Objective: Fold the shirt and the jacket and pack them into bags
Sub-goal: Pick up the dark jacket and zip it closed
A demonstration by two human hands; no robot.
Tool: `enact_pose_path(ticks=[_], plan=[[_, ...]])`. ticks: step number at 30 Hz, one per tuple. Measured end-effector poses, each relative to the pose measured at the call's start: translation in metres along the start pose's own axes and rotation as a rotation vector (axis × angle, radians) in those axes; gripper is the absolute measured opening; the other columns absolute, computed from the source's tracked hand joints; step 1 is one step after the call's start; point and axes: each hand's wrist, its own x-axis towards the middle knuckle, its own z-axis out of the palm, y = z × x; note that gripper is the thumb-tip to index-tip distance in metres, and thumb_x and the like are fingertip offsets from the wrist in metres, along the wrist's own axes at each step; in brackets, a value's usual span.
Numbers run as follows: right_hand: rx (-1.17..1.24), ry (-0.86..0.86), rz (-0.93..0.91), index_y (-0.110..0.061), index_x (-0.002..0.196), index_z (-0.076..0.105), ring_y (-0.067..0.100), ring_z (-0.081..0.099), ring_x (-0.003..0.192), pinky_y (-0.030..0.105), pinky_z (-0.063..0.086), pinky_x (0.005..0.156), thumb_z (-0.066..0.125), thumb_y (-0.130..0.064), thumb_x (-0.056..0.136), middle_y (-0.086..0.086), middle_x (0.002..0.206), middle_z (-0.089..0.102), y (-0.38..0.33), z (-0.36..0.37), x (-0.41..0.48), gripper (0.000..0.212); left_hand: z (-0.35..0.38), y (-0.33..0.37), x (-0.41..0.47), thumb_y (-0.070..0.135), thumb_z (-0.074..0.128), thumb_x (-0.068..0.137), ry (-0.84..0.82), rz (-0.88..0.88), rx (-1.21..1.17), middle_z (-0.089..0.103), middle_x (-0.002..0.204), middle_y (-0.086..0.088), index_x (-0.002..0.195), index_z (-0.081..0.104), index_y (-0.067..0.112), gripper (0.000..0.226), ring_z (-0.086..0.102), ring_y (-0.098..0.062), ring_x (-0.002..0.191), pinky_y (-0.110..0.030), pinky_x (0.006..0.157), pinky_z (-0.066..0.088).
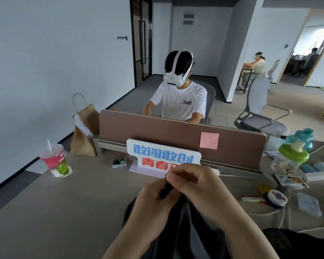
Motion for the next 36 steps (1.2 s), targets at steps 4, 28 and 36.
enact_pose_path(ticks=[4, 28, 36], plan=[[-0.082, 0.056, -0.016, -0.035, 0.071, 0.068, -0.006, 0.061, 0.081, 0.005, 0.042, 0.071, 0.067, -0.03, 0.084, -0.024, 0.084, 0.068, -0.001, 0.014, 0.003, 0.014, -0.006, -0.008, 0.001, 0.041, 0.057, 0.08, 0.003, -0.036, 0.011, 0.075, 0.082, 0.018, 0.089, 0.074, 0.039, 0.019, 0.067, 0.006, 0.082, -0.026, 0.078, 0.053], [0.021, -0.139, 0.369, -0.017, 0.089, 0.067, 0.007, 0.059, 0.074, 0.023, 0.051, 0.071, 0.051, -0.035, 0.095, -0.006, 0.081, 0.066, 0.009, -0.014, -0.008, 0.025, -0.004, -0.006, 0.011, 0.022, 0.057, 0.092, -0.285, 0.146, 0.2, 0.071, 0.088, 0.022, 0.092, 0.07, 0.034, 0.018, 0.064, 0.006, 0.087, -0.006, 0.075, 0.042], [0.009, 0.166, 0.207, -0.028, 0.062, 0.071, -0.007, 0.056, 0.055, 0.007, 0.041, 0.057, 0.072, -0.021, 0.082, -0.02, 0.057, 0.065, 0.007, -0.004, -0.003, 0.022, -0.007, -0.014, 0.015, 0.037, 0.051, 0.094, -0.15, 0.035, 0.11, 0.055, 0.056, 0.007, 0.073, 0.067, 0.014, 0.035, 0.044, -0.003, 0.053, -0.023, 0.056, 0.033]])
